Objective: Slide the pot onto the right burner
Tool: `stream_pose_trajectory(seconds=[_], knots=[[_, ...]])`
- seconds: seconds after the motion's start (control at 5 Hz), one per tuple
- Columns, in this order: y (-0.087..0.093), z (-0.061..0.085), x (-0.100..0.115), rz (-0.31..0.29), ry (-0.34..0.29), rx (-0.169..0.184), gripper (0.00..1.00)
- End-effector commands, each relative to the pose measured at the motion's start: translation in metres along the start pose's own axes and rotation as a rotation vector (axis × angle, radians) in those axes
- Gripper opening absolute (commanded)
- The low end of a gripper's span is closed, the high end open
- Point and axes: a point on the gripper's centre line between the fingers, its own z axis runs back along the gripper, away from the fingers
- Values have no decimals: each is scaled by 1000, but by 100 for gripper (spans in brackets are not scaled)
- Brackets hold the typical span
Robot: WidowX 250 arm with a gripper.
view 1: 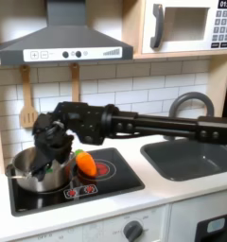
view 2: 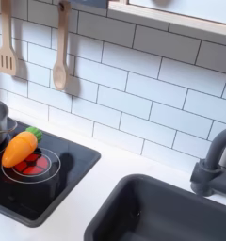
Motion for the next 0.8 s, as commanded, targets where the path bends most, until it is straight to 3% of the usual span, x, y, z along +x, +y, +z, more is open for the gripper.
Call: stream_pose_trajectory(seconds=[0.0, 0.2, 0.4, 0.6], knots=[[-8, -14, 31, 29, 8, 10, 100], [-10, -14, 43, 49, 34, 25, 100], [-17, -11, 45, 0, 150, 21, 100], [-16, 2, 46, 11, 258, 91, 100]])
